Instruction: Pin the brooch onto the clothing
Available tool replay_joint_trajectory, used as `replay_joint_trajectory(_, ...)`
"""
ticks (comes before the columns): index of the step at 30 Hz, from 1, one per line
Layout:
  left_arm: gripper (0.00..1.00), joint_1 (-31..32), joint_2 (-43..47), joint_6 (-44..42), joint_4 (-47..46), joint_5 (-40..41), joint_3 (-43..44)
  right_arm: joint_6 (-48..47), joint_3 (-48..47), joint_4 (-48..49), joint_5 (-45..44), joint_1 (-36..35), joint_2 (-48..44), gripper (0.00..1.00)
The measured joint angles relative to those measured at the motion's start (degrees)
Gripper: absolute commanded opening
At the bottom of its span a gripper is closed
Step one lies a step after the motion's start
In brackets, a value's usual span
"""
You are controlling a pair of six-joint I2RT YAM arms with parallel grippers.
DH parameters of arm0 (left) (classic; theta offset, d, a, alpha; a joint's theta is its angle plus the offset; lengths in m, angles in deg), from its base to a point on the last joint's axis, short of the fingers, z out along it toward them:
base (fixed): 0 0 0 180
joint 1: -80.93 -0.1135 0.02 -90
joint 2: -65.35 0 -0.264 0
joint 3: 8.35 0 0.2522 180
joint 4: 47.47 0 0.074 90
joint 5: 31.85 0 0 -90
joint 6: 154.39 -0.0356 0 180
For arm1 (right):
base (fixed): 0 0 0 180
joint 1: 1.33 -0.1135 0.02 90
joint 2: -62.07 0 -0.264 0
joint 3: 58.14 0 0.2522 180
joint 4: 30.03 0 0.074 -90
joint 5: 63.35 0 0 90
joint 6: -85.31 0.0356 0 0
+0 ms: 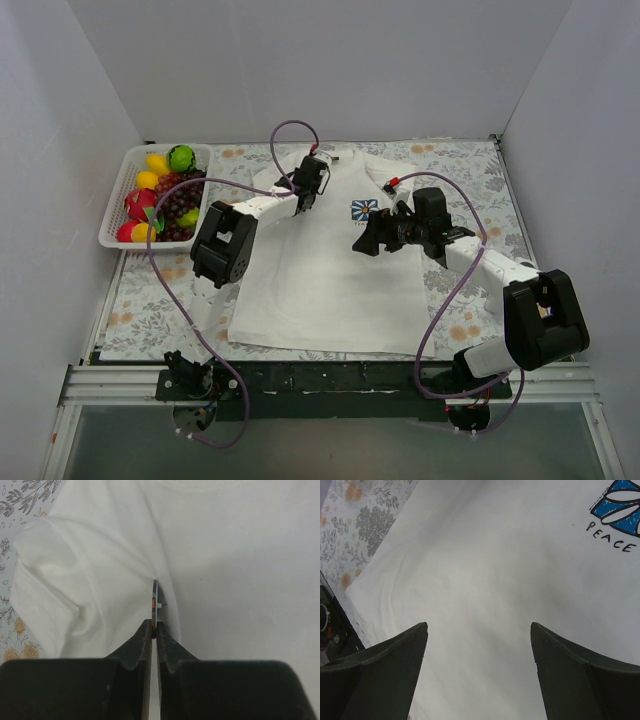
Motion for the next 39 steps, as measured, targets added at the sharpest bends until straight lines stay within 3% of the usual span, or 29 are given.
replay_joint_trajectory(16, 0.0, 0.2, 1.0, 4.0, -2.7, -9.0, -0.5, 0.0, 0.0, 0.0, 0.0, 0.0, 0.9, 0.91)
replay_joint_trajectory(39, 0.0, -2.9, 18.4, 13.7, -18.3, -28.5, -16.9, 0.0, -0.1, 3.0, 0.0, 0.0, 2.6, 0.91)
